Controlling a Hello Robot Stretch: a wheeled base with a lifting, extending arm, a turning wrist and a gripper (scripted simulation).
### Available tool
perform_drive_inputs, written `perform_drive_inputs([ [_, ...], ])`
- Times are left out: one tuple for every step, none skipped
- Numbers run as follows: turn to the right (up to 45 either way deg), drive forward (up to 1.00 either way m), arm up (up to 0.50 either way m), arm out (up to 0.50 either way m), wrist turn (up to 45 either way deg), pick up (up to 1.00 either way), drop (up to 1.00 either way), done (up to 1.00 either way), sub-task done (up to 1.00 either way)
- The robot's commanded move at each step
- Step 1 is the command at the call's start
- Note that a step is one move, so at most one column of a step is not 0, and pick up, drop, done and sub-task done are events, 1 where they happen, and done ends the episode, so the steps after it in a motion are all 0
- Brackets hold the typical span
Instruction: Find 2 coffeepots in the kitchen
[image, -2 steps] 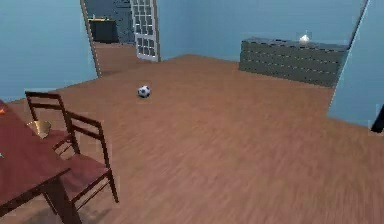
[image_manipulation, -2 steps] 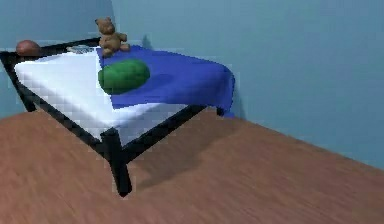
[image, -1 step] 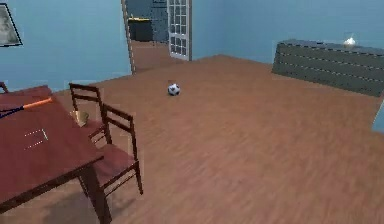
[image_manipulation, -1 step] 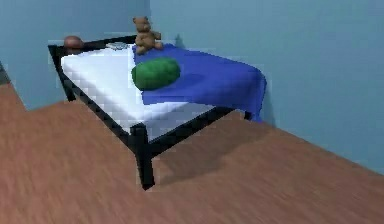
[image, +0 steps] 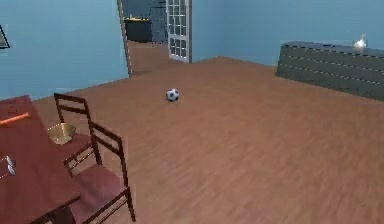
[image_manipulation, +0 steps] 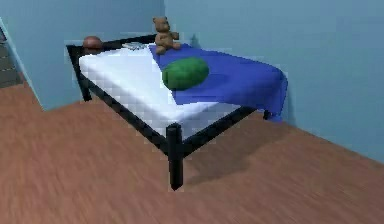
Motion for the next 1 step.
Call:
perform_drive_inputs([
  [0.0,1.00,0.00,0.00,0.0,0.00,0.00,0.00,0.00],
])
